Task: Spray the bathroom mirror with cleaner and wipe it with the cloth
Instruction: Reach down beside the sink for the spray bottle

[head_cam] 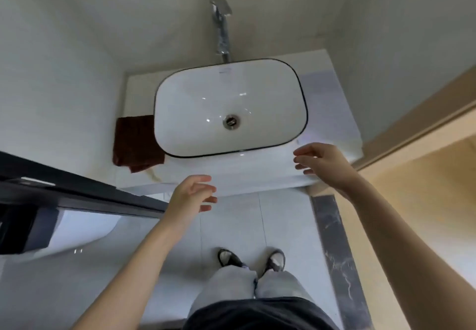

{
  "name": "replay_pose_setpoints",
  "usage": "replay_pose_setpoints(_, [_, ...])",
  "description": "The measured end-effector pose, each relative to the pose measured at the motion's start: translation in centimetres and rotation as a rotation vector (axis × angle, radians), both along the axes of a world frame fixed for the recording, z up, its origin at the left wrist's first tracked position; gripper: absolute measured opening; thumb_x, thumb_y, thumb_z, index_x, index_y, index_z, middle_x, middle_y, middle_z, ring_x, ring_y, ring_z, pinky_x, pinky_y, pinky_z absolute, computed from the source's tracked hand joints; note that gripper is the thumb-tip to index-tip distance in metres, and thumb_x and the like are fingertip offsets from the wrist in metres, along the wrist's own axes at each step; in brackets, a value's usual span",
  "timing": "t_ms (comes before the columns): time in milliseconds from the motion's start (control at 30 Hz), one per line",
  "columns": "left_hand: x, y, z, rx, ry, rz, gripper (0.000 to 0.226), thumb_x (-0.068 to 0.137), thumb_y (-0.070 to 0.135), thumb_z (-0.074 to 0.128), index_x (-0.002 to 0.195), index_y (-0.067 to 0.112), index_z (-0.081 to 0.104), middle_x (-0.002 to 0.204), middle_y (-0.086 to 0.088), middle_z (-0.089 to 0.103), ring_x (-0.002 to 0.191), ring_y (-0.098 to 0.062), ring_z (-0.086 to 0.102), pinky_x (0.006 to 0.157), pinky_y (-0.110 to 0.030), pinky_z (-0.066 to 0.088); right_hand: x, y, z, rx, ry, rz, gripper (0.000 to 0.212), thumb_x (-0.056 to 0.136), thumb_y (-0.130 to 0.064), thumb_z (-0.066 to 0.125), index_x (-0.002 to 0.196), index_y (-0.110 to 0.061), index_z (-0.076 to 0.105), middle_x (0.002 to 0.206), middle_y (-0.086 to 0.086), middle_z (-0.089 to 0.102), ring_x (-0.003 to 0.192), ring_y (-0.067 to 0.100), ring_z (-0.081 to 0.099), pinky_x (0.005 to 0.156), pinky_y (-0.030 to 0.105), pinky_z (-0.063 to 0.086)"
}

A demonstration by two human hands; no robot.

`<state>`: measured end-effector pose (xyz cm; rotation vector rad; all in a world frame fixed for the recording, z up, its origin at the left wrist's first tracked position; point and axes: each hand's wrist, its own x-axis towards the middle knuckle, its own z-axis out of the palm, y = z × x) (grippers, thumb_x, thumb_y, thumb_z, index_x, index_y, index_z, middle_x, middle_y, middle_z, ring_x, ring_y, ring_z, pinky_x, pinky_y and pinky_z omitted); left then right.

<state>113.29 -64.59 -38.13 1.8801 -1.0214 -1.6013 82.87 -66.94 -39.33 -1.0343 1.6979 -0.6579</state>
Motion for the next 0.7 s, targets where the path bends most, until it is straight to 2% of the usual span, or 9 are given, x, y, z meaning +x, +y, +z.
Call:
replay_pose_setpoints(100, [-2.2,1.5,-2.4,0.049,-0.032,-0.073,0.031,0.093,0.004,0.055,0.123,0.01,0.055,0.11,-0.015,0.067,0.08,-0.027,0.069,0.078,-0.041,0.055,-2.2,3.9,-3.3,0.075,-0.082,-0.154,0.014,0.093,-0.004,0.062,0.105,-0.005,0.07,0.105,0.02,0.074,0.09,0.028,0.073,0.09,0.045,0.057])
replay_pose_setpoints(200, [-3.9,2.3,-4.7,0.066,-0.091,-0.183,0.033,0.092,0.007,0.056,0.125,0.014,0.053,0.111,-0.013,0.067,0.082,-0.026,0.071,0.077,-0.038,0.057,-2.4,7.3,-7.2,0.104,-0.128,-0.246,0.017,0.093,-0.005,0.061,0.108,-0.001,0.07,0.096,0.014,0.074,0.087,0.027,0.072,0.082,0.039,0.058])
replay_pose_setpoints(367, [-5.8,2.7,-7.2,0.147,-0.19,-0.394,0.025,0.092,0.007,0.055,0.115,0.019,0.056,0.112,-0.013,0.066,0.085,-0.027,0.071,0.073,-0.036,0.056,-0.8,10.3,-11.6,0.171,-0.225,-0.363,0.022,0.091,-0.007,0.061,0.11,0.001,0.069,0.102,0.017,0.073,0.088,0.026,0.073,0.083,0.042,0.059])
replay_pose_setpoints(467, [-6.2,1.0,-8.5,0.158,-0.241,-0.547,0.023,0.092,0.005,0.055,0.107,0.022,0.058,0.114,-0.016,0.066,0.082,-0.026,0.071,0.075,-0.039,0.056,0.1,10.6,-14.1,0.2,-0.287,-0.466,0.023,0.091,-0.005,0.06,0.111,0.003,0.068,0.104,0.017,0.072,0.085,0.023,0.071,0.085,0.042,0.058])
replay_pose_setpoints(533, [-6.6,-0.7,-9.9,0.167,-0.302,-0.651,0.024,0.093,0.002,0.052,0.109,0.018,0.058,0.113,-0.016,0.065,0.083,-0.027,0.069,0.077,-0.04,0.055,0.7,10.8,-16.2,0.208,-0.314,-0.563,0.023,0.09,-0.007,0.06,0.111,0.001,0.068,0.102,0.016,0.073,0.091,0.025,0.073,0.085,0.043,0.058])
replay_pose_setpoints(600, [-7.1,-2.3,-12.1,0.16,-0.347,-0.749,0.028,0.093,-0.002,0.048,0.113,0.015,0.058,0.111,-0.015,0.064,0.082,-0.027,0.069,0.078,-0.041,0.055,1.6,11.2,-19.0,0.202,-0.34,-0.674,0.019,0.09,-0.007,0.06,0.106,-0.001,0.069,0.099,0.014,0.073,0.089,0.025,0.073,0.083,0.041,0.058])
replay_pose_setpoints(700, [-7.7,-4.5,-16.9,0.113,-0.392,-0.882,0.029,0.091,-0.003,0.047,0.108,0.017,0.059,0.109,-0.013,0.065,0.077,-0.024,0.07,0.071,-0.035,0.054,3.9,11.7,-24.3,0.206,-0.367,-0.777,0.013,0.089,-0.008,0.06,0.1,-0.009,0.069,0.093,0.009,0.072,0.084,0.023,0.073,0.077,0.037,0.057])
